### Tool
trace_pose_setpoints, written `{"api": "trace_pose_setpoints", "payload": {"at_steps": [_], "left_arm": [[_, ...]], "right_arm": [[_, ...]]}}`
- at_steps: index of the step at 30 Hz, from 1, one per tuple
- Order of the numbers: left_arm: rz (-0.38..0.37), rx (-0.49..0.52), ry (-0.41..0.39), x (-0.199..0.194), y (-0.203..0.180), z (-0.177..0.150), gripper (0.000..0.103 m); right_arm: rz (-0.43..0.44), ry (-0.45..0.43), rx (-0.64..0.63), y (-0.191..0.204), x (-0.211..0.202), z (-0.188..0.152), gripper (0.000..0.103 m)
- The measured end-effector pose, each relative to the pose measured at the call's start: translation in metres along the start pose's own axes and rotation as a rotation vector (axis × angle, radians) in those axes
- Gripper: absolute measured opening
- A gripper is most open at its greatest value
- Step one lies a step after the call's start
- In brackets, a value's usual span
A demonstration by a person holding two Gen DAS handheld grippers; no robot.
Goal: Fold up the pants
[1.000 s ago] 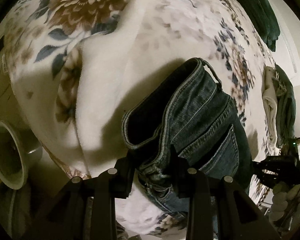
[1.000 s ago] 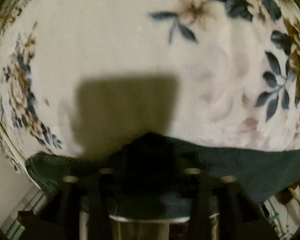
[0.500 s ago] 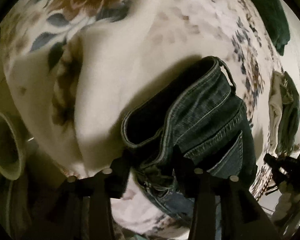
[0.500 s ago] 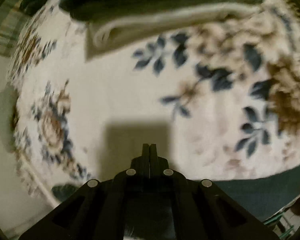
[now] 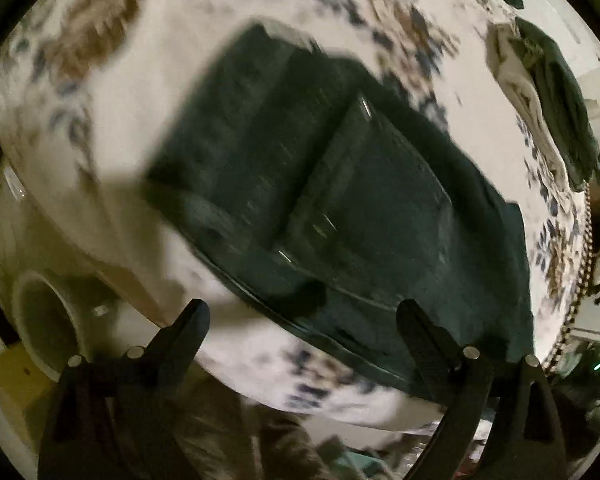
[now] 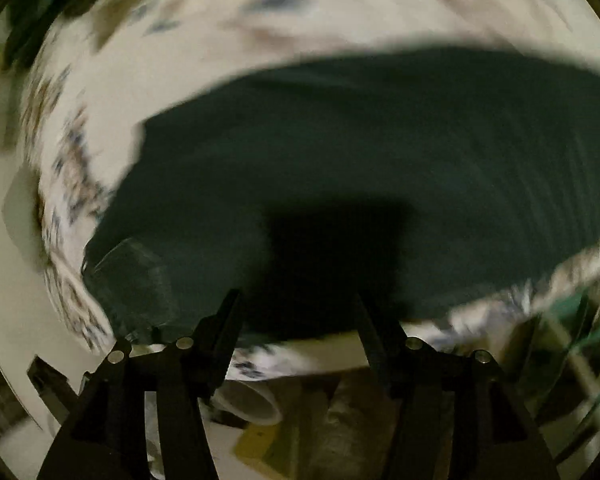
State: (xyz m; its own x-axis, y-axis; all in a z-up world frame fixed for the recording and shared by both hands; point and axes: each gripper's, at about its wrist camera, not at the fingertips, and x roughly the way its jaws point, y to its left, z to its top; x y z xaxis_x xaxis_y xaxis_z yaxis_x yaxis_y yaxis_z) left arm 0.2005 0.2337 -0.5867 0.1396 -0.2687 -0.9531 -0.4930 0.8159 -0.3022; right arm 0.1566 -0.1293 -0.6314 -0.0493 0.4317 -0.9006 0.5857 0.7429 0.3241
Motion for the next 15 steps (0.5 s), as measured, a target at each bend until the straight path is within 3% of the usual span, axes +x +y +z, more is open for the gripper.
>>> {"api": "trace_pose_setpoints", "payload": {"at_steps": [2,5,7,8,9,10,15], "left_arm": [[0.002,-0.013,0.015,0.018,-0.01,-0.006,0.095],[0.027,-0.039,0.012,0.039,-0.019,-0.005,0.083],[0.052,-0.056,-0.037,0.039,-0.018,-0.004,0.059],[0.079,-0.05,-0.063,0.036,-0.018,-0.005,0.035],[0.078,-0.045,-0.078,0.034,-0.016,-0.006,0.035],[0.07,-0.036,-0.087,0.032,-0.016,-0.009,0.034],[0.092,0.04,-0.114,0.02,-0.024,-0.018,0.022]], "right_arm": [[0.029,-0.005,0.111,-0.034,0.009,0.002,0.059],[0.06,0.008,0.227,-0.067,0.028,0.007,0.056],[0.078,-0.006,0.263,-0.077,0.035,0.007,0.048],[0.062,-0.026,0.263,-0.078,0.034,0.005,0.037],[0.043,-0.048,0.253,-0.078,0.032,0.003,0.012],[0.039,-0.063,0.241,-0.076,0.031,0.002,0.007],[0.016,-0.106,0.193,-0.066,0.025,-0.013,0.006]]}}
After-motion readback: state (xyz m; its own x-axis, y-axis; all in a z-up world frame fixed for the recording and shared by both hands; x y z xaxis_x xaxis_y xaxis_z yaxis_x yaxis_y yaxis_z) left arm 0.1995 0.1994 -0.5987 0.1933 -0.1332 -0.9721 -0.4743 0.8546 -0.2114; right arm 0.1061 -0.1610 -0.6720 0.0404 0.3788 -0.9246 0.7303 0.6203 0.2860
